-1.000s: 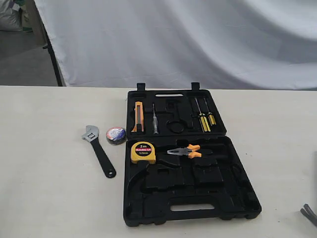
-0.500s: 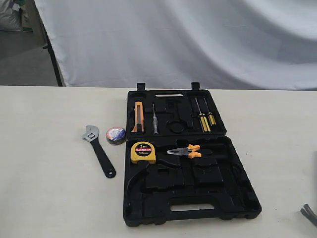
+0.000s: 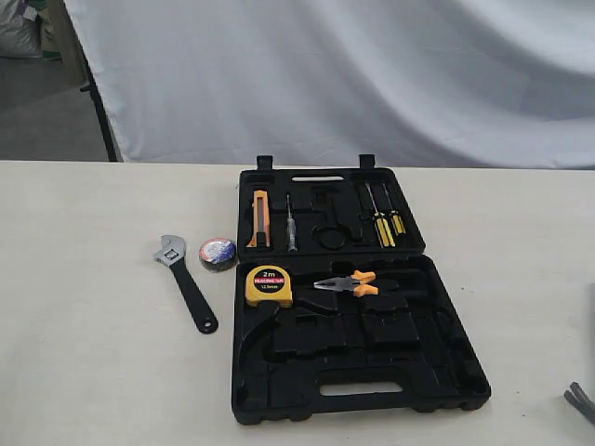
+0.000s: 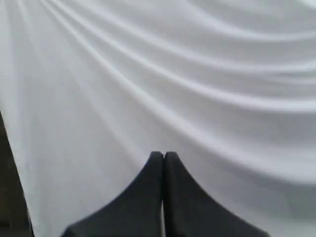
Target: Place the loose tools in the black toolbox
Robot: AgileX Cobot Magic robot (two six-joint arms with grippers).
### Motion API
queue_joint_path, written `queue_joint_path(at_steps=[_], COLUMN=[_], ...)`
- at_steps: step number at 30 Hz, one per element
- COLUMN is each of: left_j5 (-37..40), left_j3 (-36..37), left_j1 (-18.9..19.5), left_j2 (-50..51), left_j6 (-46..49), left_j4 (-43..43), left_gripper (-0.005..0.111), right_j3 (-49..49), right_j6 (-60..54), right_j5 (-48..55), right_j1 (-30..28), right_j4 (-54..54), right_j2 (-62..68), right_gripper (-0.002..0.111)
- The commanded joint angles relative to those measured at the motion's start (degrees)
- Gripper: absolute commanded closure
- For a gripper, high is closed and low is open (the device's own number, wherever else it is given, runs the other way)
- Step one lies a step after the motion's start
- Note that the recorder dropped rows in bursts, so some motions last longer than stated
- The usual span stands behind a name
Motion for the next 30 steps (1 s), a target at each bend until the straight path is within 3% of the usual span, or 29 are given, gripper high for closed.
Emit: queue_joint_path(at_steps=[1,10,14,26,30], left_j5=[-0.41,-0.41,-0.41,-0.41,-0.41], left_j3=[-0.15,-0.15,-0.15,-0.15,-0.15], left_j1=[1.45,1.45,1.45,1.45,1.45], left_j2=[-0.18,-0.18,-0.18,-0.18,-0.18], left_j6=[-0.27,-0.27,-0.27,-0.27,-0.27], left_j4=[0.25,0.25,0.25,0.25,0.25], left_gripper=[0.106,0.106,0.106,0.106,0.106], right_j3=[0.15,-1.41,-7.49,-17.13,-19.01], right_j6=[4.24,3.03,3.03,4.52,3.17], right_j5=[-12.90,-12.21,2.42,12.71,15.45], right_j1=[-0.20,-0.20,-0.20,-0.08,-0.08], right_j4=[-0.01,2.90,5.63,-2.01,-3.41], right_j2=[-0.27,-0.27,0.99,46.66,56.42], right_gripper=[0.109,0.109,0.109,0.109,0.109])
